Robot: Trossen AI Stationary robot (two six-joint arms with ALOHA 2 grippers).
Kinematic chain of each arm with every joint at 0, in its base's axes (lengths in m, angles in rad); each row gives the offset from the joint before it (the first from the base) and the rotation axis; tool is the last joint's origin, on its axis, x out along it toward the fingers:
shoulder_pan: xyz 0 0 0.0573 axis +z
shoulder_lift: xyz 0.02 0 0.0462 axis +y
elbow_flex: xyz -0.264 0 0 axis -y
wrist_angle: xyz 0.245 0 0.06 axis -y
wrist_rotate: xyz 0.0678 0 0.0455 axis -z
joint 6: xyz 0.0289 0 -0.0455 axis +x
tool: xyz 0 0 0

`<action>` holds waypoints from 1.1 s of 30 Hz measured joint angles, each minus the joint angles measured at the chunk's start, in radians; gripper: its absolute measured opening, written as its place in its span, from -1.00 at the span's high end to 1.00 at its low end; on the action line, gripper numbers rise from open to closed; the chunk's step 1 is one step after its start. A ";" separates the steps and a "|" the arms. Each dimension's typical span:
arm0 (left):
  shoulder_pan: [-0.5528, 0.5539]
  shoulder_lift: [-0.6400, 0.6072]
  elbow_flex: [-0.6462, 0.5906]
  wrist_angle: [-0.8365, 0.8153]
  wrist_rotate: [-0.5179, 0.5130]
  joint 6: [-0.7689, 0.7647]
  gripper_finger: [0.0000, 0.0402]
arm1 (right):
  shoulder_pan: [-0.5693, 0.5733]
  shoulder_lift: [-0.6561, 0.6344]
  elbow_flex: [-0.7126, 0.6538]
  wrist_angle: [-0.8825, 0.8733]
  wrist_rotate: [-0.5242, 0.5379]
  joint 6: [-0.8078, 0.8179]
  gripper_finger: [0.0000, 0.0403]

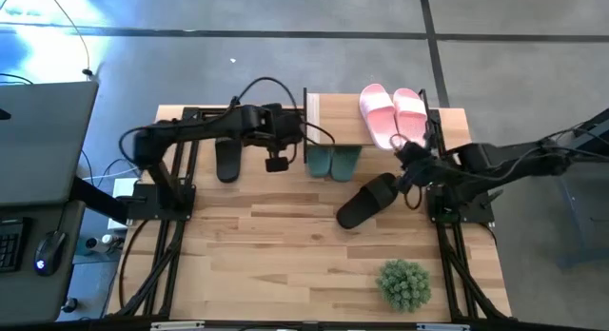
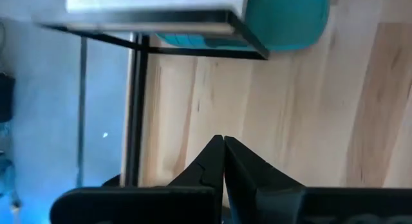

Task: Pick and place slides into the shelf
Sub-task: Put the right black slipper under the shelf

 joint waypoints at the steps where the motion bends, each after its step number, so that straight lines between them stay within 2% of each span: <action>1: 0.011 -0.028 -0.056 0.044 0.011 0.009 0.99 | 0.007 0.016 0.000 0.010 -0.023 -0.003 1.00; 3: 0.024 -0.083 -0.159 0.141 0.023 0.019 0.99 | 0.027 0.056 0.011 0.014 -0.047 -0.015 1.00; 7: 0.053 -0.159 -0.311 0.241 0.035 0.026 1.00 | 0.082 0.173 0.097 -0.039 -0.030 0.009 1.00; 13: 0.059 -0.212 -0.444 0.336 0.042 0.068 0.99 | 0.149 0.408 0.315 -0.322 0.013 0.230 1.00; 17: 0.061 -0.228 -0.482 0.351 0.115 0.078 0.99 | 0.180 0.554 0.435 -0.474 -0.027 0.387 1.00; 27: 0.132 -0.326 -0.587 0.405 0.148 0.094 0.99 | 0.235 0.792 0.657 -0.477 -0.175 0.482 0.99; 33: 0.177 -0.403 -0.680 0.425 0.179 0.084 0.99 | 0.240 0.887 0.736 -0.477 -0.234 0.517 0.78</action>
